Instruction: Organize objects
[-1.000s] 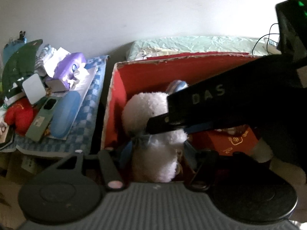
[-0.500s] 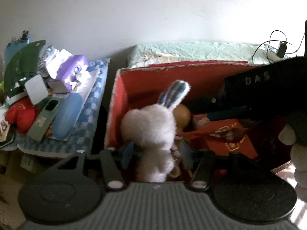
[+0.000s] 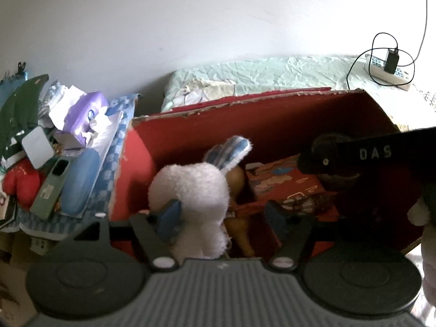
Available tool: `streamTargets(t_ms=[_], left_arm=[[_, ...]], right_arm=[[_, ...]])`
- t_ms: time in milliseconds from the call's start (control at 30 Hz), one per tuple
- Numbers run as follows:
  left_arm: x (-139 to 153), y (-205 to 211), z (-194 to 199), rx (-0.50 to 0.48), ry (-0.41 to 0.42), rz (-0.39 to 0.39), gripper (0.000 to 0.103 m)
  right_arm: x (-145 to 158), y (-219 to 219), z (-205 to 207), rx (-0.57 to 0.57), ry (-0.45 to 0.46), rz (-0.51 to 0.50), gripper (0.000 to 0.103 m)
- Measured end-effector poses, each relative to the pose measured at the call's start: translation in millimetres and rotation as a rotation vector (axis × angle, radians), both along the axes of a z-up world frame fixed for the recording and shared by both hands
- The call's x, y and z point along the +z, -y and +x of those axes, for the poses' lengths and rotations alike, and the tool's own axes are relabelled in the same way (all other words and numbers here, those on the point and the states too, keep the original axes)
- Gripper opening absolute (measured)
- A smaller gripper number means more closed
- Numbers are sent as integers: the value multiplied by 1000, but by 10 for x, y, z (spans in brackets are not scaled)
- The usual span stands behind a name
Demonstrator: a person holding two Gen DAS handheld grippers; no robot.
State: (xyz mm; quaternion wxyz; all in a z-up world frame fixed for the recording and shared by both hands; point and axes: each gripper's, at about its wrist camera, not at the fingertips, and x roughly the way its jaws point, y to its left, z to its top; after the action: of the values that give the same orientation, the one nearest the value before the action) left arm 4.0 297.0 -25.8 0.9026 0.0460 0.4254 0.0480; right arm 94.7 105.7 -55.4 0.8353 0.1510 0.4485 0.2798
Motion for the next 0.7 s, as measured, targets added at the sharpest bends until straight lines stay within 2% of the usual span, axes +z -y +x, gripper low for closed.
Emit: streamTargets(t_ms=[400, 600, 700], left_arm=[[-68, -54, 57, 33, -15, 16, 82], [-78, -115, 58, 48, -19, -5, 85], [-106, -126, 65, 52, -28, -15, 91]], right_arm=[[-8, 4, -40, -4, 14, -1, 40], [-9, -2, -41, -4, 13, -9, 40], [-4, -21, -33, -7, 16, -25, 40]])
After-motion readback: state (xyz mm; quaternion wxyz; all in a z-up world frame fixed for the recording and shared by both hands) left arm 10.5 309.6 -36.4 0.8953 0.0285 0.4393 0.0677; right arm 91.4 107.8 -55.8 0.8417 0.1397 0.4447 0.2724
